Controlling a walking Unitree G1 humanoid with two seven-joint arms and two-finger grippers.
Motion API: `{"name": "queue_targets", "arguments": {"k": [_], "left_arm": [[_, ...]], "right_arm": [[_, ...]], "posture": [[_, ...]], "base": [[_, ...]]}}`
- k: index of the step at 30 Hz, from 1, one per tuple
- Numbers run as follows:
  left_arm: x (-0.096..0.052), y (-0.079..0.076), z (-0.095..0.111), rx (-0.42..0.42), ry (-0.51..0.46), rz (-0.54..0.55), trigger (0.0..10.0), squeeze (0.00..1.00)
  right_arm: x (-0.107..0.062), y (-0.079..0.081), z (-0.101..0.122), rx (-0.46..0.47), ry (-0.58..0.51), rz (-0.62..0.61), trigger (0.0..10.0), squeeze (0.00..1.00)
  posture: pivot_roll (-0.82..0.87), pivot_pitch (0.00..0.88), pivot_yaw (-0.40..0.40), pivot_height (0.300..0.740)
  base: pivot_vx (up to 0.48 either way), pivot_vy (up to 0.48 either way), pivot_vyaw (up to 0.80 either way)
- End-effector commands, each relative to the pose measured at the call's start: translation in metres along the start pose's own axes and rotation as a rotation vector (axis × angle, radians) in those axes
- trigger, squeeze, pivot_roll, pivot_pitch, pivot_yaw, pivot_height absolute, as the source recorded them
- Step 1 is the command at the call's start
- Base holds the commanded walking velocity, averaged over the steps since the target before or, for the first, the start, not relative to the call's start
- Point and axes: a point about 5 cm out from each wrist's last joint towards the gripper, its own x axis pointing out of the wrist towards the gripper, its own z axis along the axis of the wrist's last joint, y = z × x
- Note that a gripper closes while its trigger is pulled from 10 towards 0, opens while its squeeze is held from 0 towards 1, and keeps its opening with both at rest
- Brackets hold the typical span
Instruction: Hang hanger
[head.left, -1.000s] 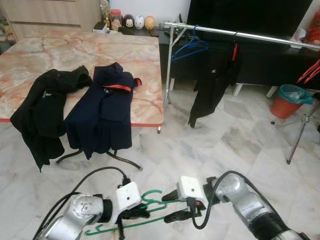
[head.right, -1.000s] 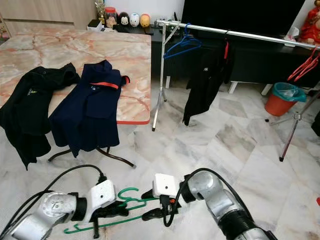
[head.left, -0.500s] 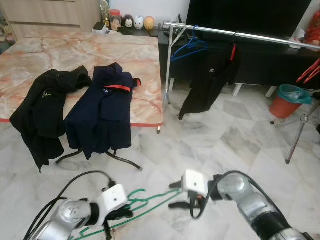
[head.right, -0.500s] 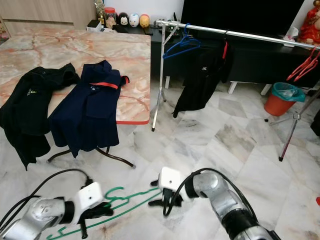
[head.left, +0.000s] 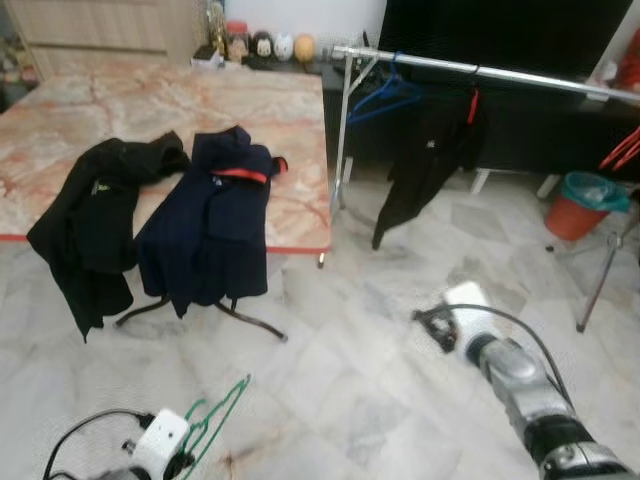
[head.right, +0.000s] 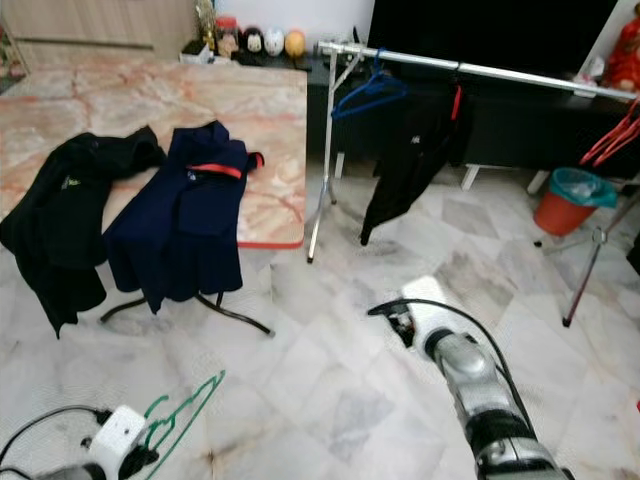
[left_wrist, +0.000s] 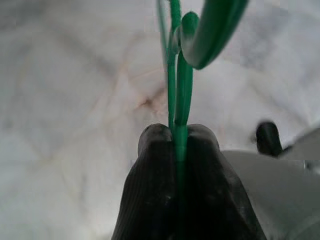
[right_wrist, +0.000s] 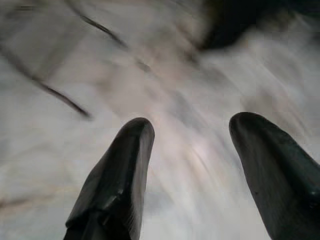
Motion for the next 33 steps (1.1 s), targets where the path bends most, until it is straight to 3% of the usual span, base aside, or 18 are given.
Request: {"name": "queue_targets", "arguments": {"k": [1, 2, 3, 4, 5, 7, 9, 12, 18, 22, 33], "left_arm": [[0.000, 0.007, -0.004, -0.101, -0.006, 0.085, 10.0, 0.00], [0.000, 0.007, -0.004, -0.101, -0.006, 0.085, 10.0, 0.00], [0.000, 0.008, -0.007, -0.149, -0.006, 0.119, 10.0, 0.00], [0.002, 0.011, -0.012, -0.234, -0.001, 0.200, 10.0, 0.00], [0.002, 0.011, -0.012, -0.234, -0.001, 0.200, 10.0, 0.00], [0.004, 0.010, -0.018, -0.312, 0.021, 0.256, 10.0, 0.00], [0.004, 0.009, -0.019, -0.317, 0.027, 0.258, 10.0, 0.00], [0.005, 0.000, -0.028, -0.338, 0.069, 0.253, 10.0, 0.00], [0.005, -0.006, -0.035, -0.370, 0.098, 0.260, 10.0, 0.00], [0.006, -0.006, -0.033, -0.342, 0.091, 0.251, 10.0, 0.00], [0.009, -0.010, -0.032, -0.335, 0.108, 0.234, 10.0, 0.00]], "right_arm": [[-0.008, 0.000, -0.034, 0.068, 0.122, -0.073, 10.0, 0.00], [-0.008, 0.000, -0.034, 0.068, 0.122, -0.073, 10.0, 0.00], [-0.012, 0.003, -0.048, 0.101, 0.172, -0.089, 10.0, 0.00], [-0.021, 0.016, -0.075, 0.169, 0.253, -0.085, 10.0, 0.00], [-0.021, 0.016, -0.075, 0.169, 0.253, -0.085, 10.0, 0.00], [-0.036, 0.038, -0.111, 0.202, 0.384, -0.079, 10.0, 0.00], [-0.039, 0.042, -0.115, 0.220, 0.396, -0.073, 10.0, 0.00], [-0.056, 0.057, -0.143, 0.285, 0.511, -0.084, 10.0, 0.00], [-0.074, 0.068, -0.167, 0.291, 0.599, -0.066, 10.0, 0.00], [-0.075, 0.064, -0.168, 0.302, 0.594, -0.075, 10.0, 0.00], [-0.072, 0.059, -0.164, 0.302, 0.560, -0.069, 10.0, 0.00]], "posture": [[0.17, 0.000, -0.085, 0.740], [0.17, 0.000, -0.085, 0.740], [0.17, 0.000, -0.081, 0.740], [0.17, 0.000, -0.077, 0.740], [0.17, 0.000, -0.077, 0.740], [0.17, 0.000, -0.069, 0.740], [0.17, 0.000, -0.069, 0.740], [0.15, 0.000, -0.044, 0.740], [0.14, 0.000, -0.029, 0.740], [0.14, 0.000, -0.033, 0.740], [0.13, 0.000, -0.029, 0.740]], "base": [[0.000, 0.000, 0.00], [0.000, 0.000, 0.00], [0.000, 0.000, 0.00], [0.000, 0.000, 0.00], [0.000, 0.000, 0.00], [0.000, 0.000, 0.00], [0.000, 0.000, 0.00], [0.000, 0.000, 0.00], [0.000, 0.000, 0.00], [0.000, 0.000, 0.00], [0.000, -0.452, 0.00]]}}
